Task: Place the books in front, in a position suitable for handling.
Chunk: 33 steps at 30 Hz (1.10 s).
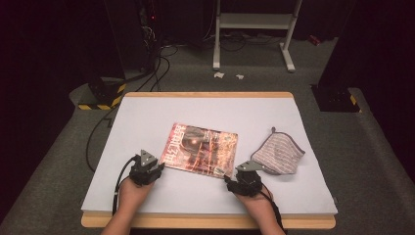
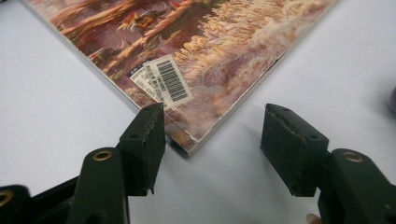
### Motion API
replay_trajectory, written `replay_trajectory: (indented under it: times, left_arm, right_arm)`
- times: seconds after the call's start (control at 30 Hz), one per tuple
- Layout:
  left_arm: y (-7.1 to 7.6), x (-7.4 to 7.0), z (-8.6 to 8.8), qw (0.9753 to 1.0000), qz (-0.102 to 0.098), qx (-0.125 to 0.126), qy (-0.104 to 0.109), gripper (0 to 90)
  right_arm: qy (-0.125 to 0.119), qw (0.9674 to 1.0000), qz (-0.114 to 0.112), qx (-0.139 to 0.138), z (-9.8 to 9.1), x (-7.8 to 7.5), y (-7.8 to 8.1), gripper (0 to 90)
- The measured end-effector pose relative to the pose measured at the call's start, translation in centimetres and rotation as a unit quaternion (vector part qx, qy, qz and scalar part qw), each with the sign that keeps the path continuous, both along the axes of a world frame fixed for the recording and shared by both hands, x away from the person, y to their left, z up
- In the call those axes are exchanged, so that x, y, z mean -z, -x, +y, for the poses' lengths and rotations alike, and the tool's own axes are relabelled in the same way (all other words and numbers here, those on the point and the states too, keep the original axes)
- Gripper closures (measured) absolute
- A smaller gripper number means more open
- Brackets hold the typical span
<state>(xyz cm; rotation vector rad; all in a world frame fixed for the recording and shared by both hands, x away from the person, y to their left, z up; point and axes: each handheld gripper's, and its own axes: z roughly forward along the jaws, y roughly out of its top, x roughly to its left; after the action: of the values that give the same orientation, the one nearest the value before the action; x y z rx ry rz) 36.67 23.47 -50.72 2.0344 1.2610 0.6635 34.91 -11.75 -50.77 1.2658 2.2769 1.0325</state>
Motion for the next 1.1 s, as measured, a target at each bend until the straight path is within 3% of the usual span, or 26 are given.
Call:
replay_trajectory:
  times: [0.17, 0.23, 0.3, 0.37, 0.47, 0.57, 0.67, 0.77, 1.1]
  left_arm:
    - [-1.4, 0.1, 0.1, 0.9996, 0.001, -0.022, 0.018, 67.8]
    - [-1.0, 0.0, 0.0, 0.9996, 0.002, -0.021, 0.018, 65.9]
    - [-0.3, -0.2, 0.0, 0.9997, 0.001, -0.013, 0.022, 57.9]
    - [0.5, -0.3, 0.2, 0.999, -0.003, -0.016, 0.041, 50.8]
    - [1.5, -0.2, 0.5, 0.9982, -0.008, -0.009, 0.058, 47.7]
    - [1.8, -0.4, 0.4, 0.9986, -0.006, 0.001, 0.052, 44.8]
    - [1.9, -0.5, 0.3, 0.9981, -0.01, 0.005, 0.06, 43.5]
    - [1.9, -0.5, 0.2, 0.9979, -0.014, 0.012, 0.061, 41.7]
    - [2.5, -0.6, 0.3, 0.997, -0.02, 0.015, 0.074, 40.6]
  right_arm:
    - [-0.004, 1.0, 0.0, -0.008, 0.3, 0.0, 0.3, 41.5]
    - [-0.004, 0.9999, 0.0, -0.01, 0.4, 0.1, 0.4, 42.0]
    - [-0.006, 0.9999, -0.001, -0.015, 0.6, 0.1, 0.5, 42.9]
    - [-0.003, 0.9998, -0.004, -0.019, 0.9, 0.1, 0.5, 43.3]
    - [-0.003, 0.9997, -0.004, -0.024, 1.3, 0.1, 0.6, 45.0]
    - [0.002, 0.9995, -0.007, -0.031, 1.8, 0.1, 0.8, 45.9]
    - [0.015, 0.9993, -0.012, -0.031, 2.2, 0.1, 0.9, 46.6]
    - [0.006, 0.9992, -0.009, -0.038, 2.4, 0.1, 1.0, 47.9]
    - [0.017, 0.9953, -0.015, -0.094, 5.2, 0.2, 2.1, 48.3]
